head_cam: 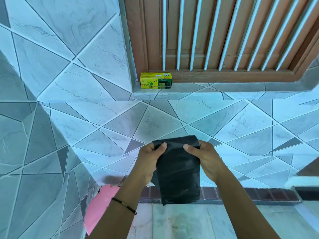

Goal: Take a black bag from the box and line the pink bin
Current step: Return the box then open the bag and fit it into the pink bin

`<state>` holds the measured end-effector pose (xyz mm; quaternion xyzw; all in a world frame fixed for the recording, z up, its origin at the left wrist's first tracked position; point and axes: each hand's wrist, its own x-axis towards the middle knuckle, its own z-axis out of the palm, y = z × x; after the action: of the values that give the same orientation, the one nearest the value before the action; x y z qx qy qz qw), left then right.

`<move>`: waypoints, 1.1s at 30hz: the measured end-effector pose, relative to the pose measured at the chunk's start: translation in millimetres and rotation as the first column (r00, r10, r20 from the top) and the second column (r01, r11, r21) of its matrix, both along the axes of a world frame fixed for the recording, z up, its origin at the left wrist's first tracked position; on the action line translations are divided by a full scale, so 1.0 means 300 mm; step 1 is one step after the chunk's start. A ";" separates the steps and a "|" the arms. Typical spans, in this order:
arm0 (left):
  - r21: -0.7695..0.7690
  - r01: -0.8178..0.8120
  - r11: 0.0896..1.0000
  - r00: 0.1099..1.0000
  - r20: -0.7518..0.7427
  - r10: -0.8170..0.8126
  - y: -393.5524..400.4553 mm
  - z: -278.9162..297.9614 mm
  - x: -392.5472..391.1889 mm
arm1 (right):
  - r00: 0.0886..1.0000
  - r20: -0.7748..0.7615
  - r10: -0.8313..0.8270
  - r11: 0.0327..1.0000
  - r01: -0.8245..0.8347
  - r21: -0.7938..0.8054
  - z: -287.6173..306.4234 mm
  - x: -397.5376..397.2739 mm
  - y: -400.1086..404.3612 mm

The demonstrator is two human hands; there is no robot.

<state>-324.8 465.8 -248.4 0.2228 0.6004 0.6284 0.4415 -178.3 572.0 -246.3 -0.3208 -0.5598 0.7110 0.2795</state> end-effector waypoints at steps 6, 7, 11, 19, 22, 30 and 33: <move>0.059 0.076 0.995 0.994 0.071 -0.080 -0.014 0.015 -0.024 | 0.993 0.111 -0.029 0.999 0.024 0.046 -0.057 0.003 -0.025; 0.011 0.140 0.990 0.989 0.041 -0.140 -0.022 0.003 -0.018 | 0.996 0.061 -0.064 0.998 0.063 0.011 -0.054 0.000 -0.024; -0.081 0.137 0.987 0.988 -0.062 -0.142 -0.026 -0.038 0.013 | 0.997 -0.022 -0.076 0.995 0.075 -0.061 -0.037 -0.004 -0.005; -0.026 -0.003 1.000 1.000 0.030 0.004 -0.006 -0.010 -0.024 | 0.991 0.135 0.015 1.000 -0.016 0.009 -0.068 -0.015 -0.014; -0.095 0.099 0.991 0.994 -0.043 -0.103 -0.020 -0.028 -0.003 | 0.994 0.072 -0.079 0.996 0.081 -0.033 -0.051 -0.023 -0.002; -0.059 -0.080 0.995 0.996 0.035 0.082 -0.013 -0.017 -0.012 | 0.972 0.199 0.122 0.993 -0.120 -0.024 -0.063 -0.016 -0.003; -0.086 0.019 0.996 0.999 -0.037 -0.022 -0.030 -0.018 0.004 | 0.985 0.170 0.018 0.998 -0.009 -0.055 -0.066 -0.021 0.002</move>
<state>-323.7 456.7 -253.9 0.2214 0.6328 0.5932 0.4457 -184.6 572.6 -266.2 -0.3840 -0.5645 0.6978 0.2169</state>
